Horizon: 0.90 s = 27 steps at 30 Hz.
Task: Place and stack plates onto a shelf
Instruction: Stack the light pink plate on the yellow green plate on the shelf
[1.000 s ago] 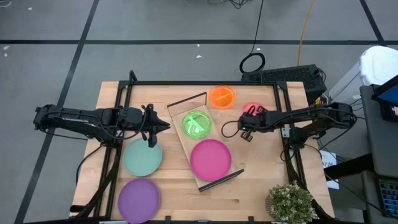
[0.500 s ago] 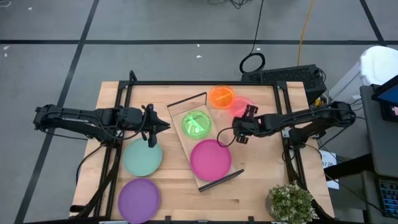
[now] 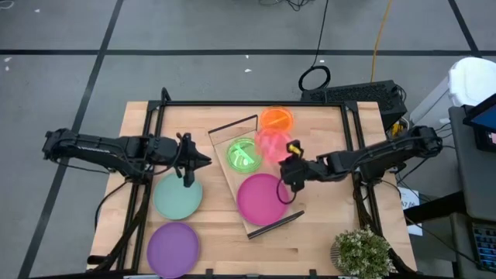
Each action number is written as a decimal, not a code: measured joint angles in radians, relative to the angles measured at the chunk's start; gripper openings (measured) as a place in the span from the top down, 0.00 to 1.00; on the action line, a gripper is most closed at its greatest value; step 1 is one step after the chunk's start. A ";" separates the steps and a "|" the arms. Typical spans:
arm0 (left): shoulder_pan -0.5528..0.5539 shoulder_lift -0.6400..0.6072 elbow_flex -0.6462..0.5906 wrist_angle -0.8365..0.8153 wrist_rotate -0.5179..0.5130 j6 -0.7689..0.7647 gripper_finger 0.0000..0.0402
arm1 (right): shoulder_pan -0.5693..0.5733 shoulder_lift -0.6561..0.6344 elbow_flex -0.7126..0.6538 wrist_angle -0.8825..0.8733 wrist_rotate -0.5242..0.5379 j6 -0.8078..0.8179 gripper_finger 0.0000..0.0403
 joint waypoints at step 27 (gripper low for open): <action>-0.161 0.052 0.000 -0.007 -0.106 -0.081 0.86 | -0.173 0.097 -0.010 0.266 -0.342 -0.623 1.00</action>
